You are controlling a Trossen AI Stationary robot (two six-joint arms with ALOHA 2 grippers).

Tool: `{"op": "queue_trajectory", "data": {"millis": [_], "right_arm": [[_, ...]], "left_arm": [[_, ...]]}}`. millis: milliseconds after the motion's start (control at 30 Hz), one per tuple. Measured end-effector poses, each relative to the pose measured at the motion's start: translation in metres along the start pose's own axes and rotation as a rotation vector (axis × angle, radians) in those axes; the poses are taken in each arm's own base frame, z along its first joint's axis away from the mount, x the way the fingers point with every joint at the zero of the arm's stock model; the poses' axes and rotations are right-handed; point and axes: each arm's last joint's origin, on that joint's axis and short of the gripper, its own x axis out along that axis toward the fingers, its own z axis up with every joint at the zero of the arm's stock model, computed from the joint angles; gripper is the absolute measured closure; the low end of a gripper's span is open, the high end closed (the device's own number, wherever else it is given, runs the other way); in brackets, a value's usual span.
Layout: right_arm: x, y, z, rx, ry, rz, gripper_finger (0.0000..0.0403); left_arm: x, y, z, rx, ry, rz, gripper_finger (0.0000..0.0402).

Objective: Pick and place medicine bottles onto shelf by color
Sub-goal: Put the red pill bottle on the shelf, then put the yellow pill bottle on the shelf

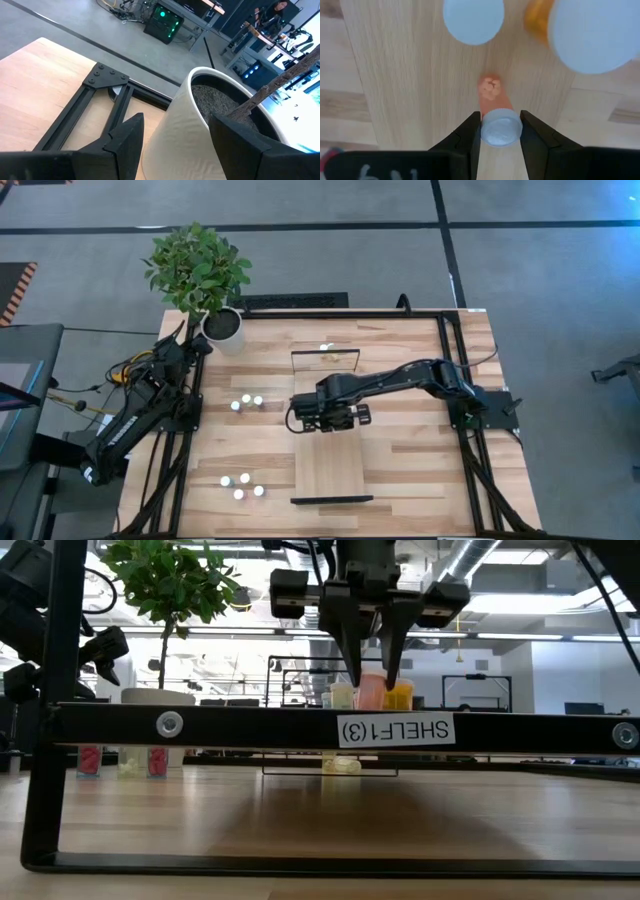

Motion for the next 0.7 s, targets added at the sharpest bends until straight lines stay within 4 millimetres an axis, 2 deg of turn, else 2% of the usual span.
{"op": "queue_trajectory", "data": {"millis": [333,567,700], "right_arm": [[-0.001,-0.001,0.011,-0.003,-0.001,-0.002,0.0268],[0.002,0.0,0.013,-0.002,-0.011,-0.011,0.02],[-0.007,-0.003,0.011,-0.004,-0.001,0.009,0.0164]], "left_arm": [[0.0,0.0,0.0,0.0,0.0,0.0,0.0191],[0.0,0.0,0.0,0.0,0.0,0.0,0.0191],[0.0,0.0,0.0,0.0,0.0,0.001,0.0191]]}}
